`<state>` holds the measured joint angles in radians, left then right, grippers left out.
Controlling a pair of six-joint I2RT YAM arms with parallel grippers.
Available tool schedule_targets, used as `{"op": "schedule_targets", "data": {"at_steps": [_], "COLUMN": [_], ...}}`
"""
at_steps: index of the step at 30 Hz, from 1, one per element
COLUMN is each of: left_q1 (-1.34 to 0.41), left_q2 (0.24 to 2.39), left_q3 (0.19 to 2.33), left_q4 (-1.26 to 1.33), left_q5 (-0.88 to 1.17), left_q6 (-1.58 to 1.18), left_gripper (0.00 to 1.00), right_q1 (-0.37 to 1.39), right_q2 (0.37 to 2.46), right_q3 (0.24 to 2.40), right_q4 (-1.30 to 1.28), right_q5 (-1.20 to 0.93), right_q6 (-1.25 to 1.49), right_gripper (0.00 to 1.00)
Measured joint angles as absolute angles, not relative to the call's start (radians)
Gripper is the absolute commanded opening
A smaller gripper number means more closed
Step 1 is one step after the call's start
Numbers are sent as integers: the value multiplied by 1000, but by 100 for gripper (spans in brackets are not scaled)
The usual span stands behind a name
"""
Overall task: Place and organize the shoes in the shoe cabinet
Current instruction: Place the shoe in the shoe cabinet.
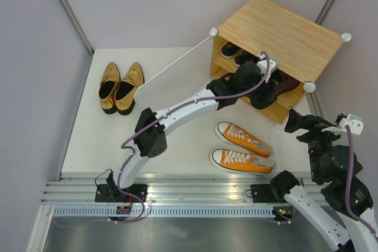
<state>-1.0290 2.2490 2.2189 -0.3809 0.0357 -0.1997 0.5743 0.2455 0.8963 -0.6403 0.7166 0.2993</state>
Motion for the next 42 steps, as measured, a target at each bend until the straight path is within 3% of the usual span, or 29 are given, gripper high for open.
{"op": "schedule_targets", "data": {"at_steps": [17,29,30,35,39,42], "left_q1": [-1029,-1029,-1029,-1030,-1035,-1036], "left_q2": [2345,2372,2375,2378,2378,2378], "left_q3": [2253,2258,2259,2268,2282,2283], "left_q4": [-265,-206,-203,-155,-117,-107], "left_q5": [31,24,24,26,25,23], "left_q6": [-284,-326,-328,-333,-336,-338], "left_gripper": [33,69,83,88,99,100], "right_q1": [601,646,648,667,678,686], "right_q2": [223,194,192,184,175,175], "right_q3": [862,841,840,837,833,831], "right_q4": [-626,-618,-617,-613,-613,-613], "right_q5": [717,744,747,770,786,792], "right_q6": [299,299,299,297,294,291], "right_gripper": [98,98,98,98,98,98]}}
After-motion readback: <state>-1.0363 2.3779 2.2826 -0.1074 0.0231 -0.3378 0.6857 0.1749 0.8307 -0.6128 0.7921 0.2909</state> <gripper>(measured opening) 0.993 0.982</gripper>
